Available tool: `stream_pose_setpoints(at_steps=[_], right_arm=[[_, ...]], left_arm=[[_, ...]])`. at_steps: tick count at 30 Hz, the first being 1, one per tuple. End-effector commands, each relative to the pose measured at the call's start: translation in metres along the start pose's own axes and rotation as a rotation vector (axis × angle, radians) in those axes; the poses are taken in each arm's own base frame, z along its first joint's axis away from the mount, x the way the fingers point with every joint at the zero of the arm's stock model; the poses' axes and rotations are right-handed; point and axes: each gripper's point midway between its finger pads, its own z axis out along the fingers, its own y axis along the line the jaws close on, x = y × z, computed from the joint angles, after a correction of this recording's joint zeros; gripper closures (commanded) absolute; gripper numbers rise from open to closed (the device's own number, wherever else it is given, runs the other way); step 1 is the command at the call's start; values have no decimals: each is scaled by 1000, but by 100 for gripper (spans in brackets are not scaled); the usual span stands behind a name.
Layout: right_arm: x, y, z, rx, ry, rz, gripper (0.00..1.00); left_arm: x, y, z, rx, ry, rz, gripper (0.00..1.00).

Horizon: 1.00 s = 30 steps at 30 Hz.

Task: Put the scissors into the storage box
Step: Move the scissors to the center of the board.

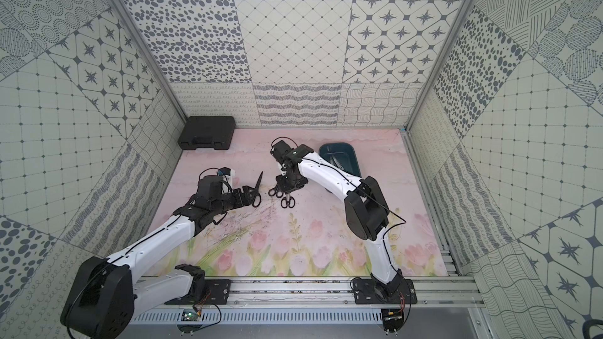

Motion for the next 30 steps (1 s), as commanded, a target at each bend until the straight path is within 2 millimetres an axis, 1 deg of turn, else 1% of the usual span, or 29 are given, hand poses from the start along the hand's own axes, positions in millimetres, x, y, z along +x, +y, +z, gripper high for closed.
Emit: stream_pose_setpoints(at_steps=[1, 3, 5, 9, 13, 17, 19, 22, 25, 28, 30], right_arm=[[9, 5, 24, 56, 5, 120, 59], [14, 6, 37, 76, 25, 137, 58], [15, 2, 46, 101, 29, 148, 58], [7, -4, 55, 117, 22, 169, 58], [3, -6, 68, 116, 35, 186, 59], [2, -9, 86, 125, 58, 199, 63], [5, -13, 95, 145, 75, 212, 66], [20, -26, 111, 205, 122, 221, 70], [39, -47, 123, 290, 189, 219, 77], [64, -81, 129, 369, 265, 234, 89], [86, -106, 130, 399, 327, 258, 100]], left_arm=[[27, 47, -9, -162, 87, -213, 9], [31, 52, -13, -161, 85, -213, 9], [33, 51, -15, -152, 84, -195, 8], [33, 47, -18, -135, 89, -161, 7], [32, 45, -19, -127, 86, -140, 6], [31, 43, -20, -110, 82, -125, 5], [30, 40, -20, -95, 76, -119, 5], [31, 38, -20, -76, 69, -115, 4], [31, 36, -21, -62, 54, -113, 4], [29, 34, -24, -46, 37, -106, 3], [29, 34, -26, -49, 28, -102, 3]])
